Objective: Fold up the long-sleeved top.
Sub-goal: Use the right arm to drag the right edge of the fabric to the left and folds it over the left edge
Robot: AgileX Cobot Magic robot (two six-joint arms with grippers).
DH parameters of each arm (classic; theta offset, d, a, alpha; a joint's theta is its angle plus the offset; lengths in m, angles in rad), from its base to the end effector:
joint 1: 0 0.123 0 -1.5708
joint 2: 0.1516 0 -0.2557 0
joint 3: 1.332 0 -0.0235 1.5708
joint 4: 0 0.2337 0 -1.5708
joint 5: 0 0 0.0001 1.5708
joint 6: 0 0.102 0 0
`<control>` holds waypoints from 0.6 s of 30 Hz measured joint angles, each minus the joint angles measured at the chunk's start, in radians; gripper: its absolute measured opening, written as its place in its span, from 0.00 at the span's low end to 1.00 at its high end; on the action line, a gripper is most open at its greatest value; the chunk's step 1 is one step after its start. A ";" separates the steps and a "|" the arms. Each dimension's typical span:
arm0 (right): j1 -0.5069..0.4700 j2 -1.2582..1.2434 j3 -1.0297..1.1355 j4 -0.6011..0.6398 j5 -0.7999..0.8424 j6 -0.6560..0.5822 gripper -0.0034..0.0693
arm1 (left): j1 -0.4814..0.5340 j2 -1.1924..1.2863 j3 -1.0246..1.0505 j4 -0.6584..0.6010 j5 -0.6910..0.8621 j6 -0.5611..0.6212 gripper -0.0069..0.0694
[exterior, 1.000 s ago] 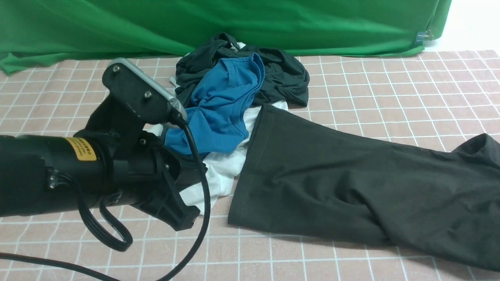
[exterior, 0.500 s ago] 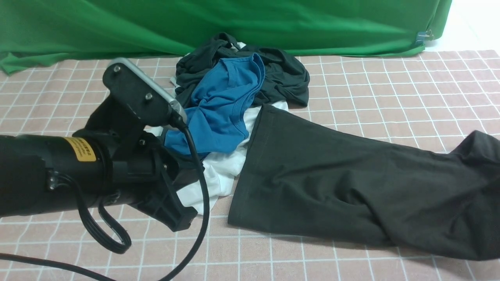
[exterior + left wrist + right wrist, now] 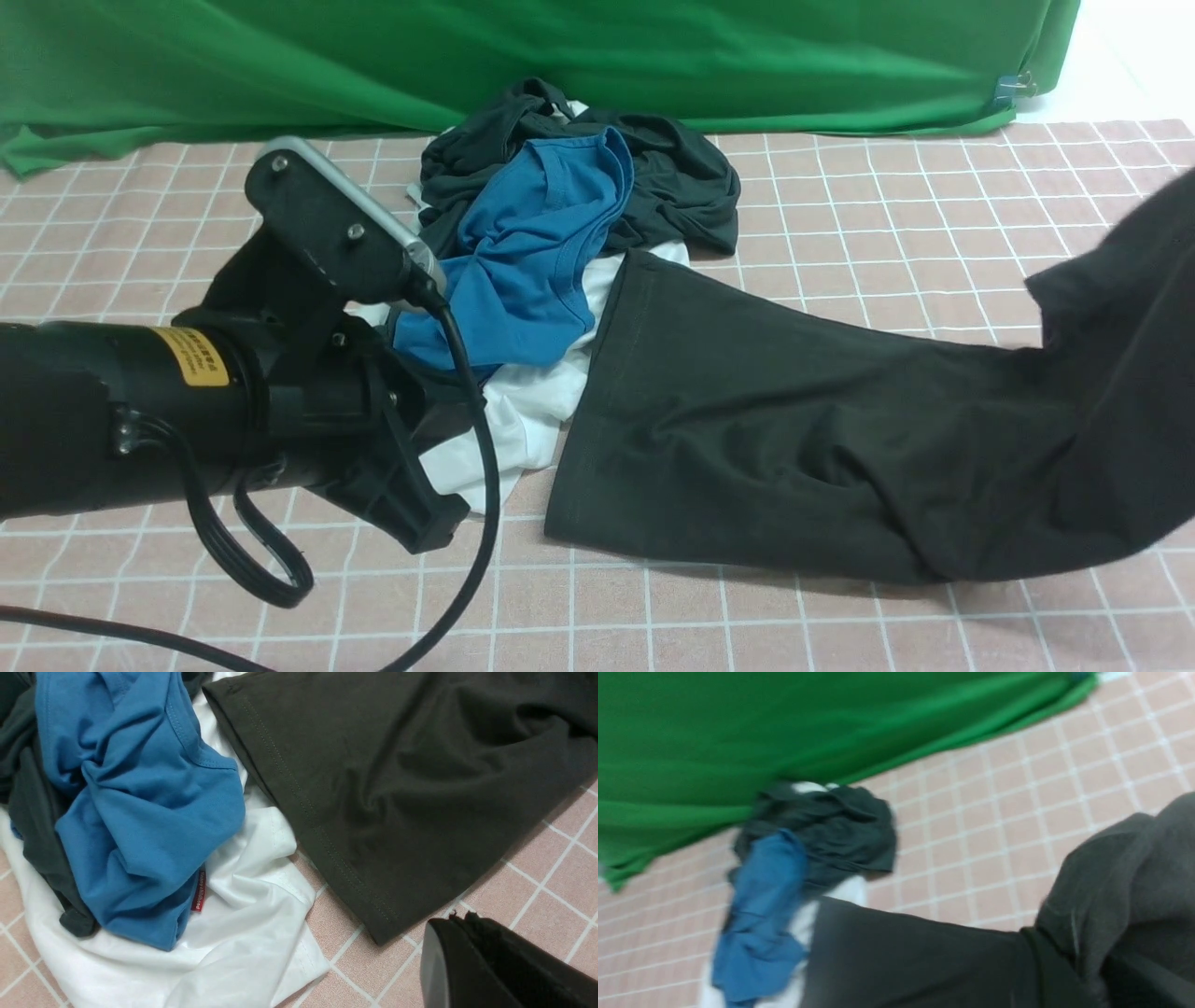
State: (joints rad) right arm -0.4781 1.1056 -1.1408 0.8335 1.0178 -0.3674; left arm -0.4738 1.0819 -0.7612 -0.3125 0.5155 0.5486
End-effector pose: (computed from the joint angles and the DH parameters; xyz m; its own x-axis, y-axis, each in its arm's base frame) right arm 0.2164 -0.0397 0.3667 -0.5794 0.4370 -0.6880 0.0224 0.8523 0.5225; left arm 0.1917 -0.1157 0.2659 -0.4203 0.5167 -0.7459 0.6915 0.7146 0.1053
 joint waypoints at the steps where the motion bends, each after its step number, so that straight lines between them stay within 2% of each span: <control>1: 0.000 0.000 0.000 0.018 0.002 -0.006 0.18 | 0.000 0.000 0.000 0.000 0.000 0.000 0.11; 5: 0.028 0.000 0.000 0.084 0.001 -0.040 0.18 | 0.000 0.000 0.000 0.002 0.000 0.000 0.11; 8: 0.095 0.015 0.000 0.101 -0.011 -0.048 0.18 | 0.000 0.000 0.000 0.004 0.000 0.000 0.11; 12: 0.241 0.075 0.000 0.107 -0.079 -0.048 0.18 | 0.000 0.000 0.000 0.005 0.002 0.000 0.11; 15: 0.317 0.110 0.000 0.109 -0.136 -0.048 0.18 | 0.000 0.000 0.000 0.017 0.008 0.000 0.11; 18: 0.433 0.167 0.000 0.113 -0.228 -0.048 0.18 | 0.000 -0.007 0.000 0.062 0.013 -0.030 0.11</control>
State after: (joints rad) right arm -0.0449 1.2726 -1.1408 0.9461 0.7895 -0.4150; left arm -0.4738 1.0745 -0.7612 -0.2506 0.5284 0.5182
